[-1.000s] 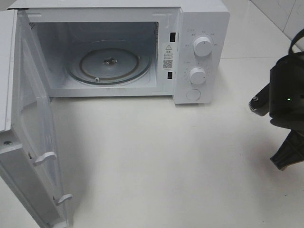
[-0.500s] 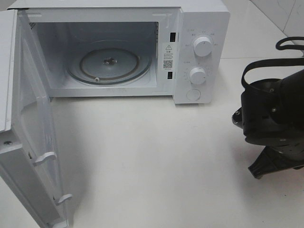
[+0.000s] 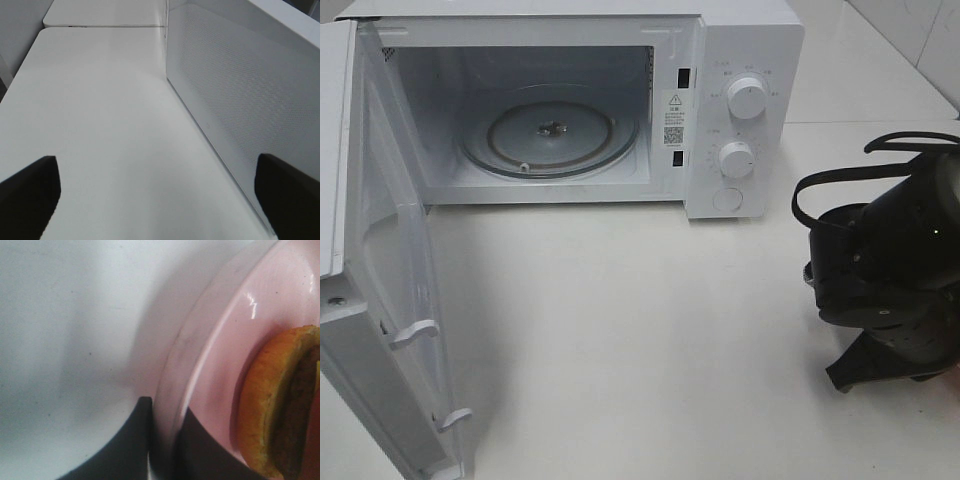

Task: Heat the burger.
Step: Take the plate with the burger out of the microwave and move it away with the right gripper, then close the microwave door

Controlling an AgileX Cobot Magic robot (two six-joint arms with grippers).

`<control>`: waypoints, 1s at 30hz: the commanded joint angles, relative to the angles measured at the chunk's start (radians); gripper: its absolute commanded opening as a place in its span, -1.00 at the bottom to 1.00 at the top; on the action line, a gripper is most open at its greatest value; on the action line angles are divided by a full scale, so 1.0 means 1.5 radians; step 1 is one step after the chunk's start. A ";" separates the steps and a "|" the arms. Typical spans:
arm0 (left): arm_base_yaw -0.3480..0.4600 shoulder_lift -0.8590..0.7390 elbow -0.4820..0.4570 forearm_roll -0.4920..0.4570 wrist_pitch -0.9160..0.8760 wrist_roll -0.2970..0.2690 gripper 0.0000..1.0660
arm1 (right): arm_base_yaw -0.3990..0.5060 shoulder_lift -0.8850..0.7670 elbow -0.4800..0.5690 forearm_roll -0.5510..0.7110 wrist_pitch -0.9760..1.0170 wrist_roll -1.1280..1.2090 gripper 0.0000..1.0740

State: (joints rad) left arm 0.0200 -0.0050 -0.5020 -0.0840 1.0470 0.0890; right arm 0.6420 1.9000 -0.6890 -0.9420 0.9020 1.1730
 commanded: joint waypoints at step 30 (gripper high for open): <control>0.003 -0.013 0.002 -0.007 -0.008 -0.001 0.94 | -0.001 -0.322 -0.001 0.187 -0.054 -0.290 0.33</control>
State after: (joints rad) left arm 0.0200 -0.0050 -0.5020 -0.0840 1.0470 0.0890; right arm 0.6390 1.4740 -0.6890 -0.6980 0.8310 0.8120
